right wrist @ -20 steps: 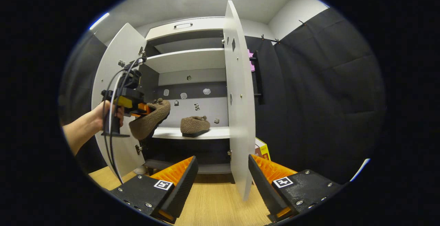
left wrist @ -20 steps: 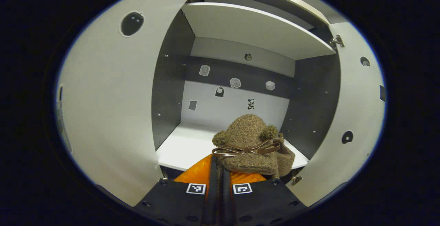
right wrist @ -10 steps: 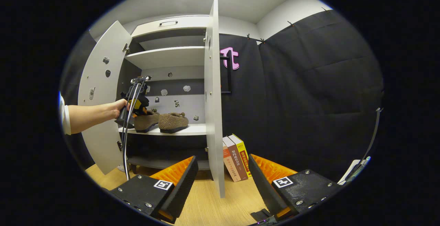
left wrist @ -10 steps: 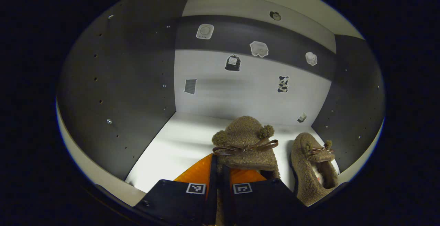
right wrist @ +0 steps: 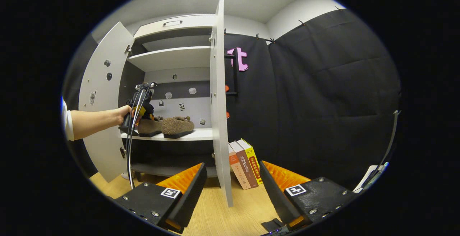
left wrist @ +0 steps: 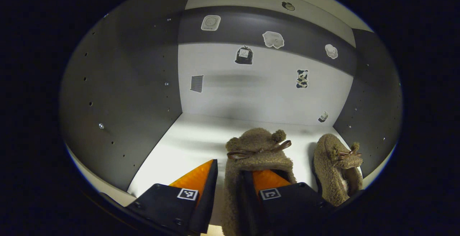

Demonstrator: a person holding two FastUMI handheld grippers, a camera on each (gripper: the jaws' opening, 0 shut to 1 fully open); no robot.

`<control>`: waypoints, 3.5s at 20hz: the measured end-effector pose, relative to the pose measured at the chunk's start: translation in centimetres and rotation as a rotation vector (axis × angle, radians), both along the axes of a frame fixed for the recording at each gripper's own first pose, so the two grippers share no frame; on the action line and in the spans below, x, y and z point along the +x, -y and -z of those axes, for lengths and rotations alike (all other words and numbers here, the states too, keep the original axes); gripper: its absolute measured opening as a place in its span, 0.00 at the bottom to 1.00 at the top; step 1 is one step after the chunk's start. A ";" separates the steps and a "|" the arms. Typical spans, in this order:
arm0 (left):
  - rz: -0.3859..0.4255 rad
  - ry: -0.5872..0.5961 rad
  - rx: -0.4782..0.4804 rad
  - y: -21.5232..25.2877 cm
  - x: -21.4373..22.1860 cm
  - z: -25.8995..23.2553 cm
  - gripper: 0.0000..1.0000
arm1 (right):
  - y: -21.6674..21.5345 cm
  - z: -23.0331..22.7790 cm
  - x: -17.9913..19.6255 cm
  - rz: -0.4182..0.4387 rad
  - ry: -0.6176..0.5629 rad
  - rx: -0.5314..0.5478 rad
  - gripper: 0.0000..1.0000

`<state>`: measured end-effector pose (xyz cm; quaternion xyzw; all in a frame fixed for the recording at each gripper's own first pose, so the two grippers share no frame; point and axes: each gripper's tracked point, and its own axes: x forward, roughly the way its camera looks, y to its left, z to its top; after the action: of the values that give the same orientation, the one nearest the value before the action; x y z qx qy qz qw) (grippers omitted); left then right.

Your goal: Grab one shoe with the right hand and put it into the shoe cabinet, grab the other shoe with the left hand and put it into the shoe cabinet; then close the right door with the right hand and the left door with the left hand.

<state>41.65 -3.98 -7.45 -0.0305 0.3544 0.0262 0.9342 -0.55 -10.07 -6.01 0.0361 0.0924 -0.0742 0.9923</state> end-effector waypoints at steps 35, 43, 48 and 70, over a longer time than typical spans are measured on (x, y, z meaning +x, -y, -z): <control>0.001 0.530 0.001 -3.5 -36.2 -9.3 0.97 | -8.2 -2.1 1.9 -0.252 0.068 0.096 0.90; -0.014 0.556 0.001 -2.6 -39.2 -8.3 0.97 | 0.5 -8.4 3.1 -0.133 0.140 0.034 0.90; 0.030 0.576 0.028 -1.8 -39.5 -8.5 0.96 | 8.7 -13.3 7.2 -0.050 0.148 0.011 0.92; 0.016 0.549 0.002 -3.3 -40.0 -7.9 0.96 | 3.1 -16.4 12.8 -0.183 0.195 -0.035 0.89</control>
<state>1.66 -0.70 0.41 -0.0330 0.0882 0.0101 0.9955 12.29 -13.19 10.44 0.0175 -0.0031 0.0190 0.9997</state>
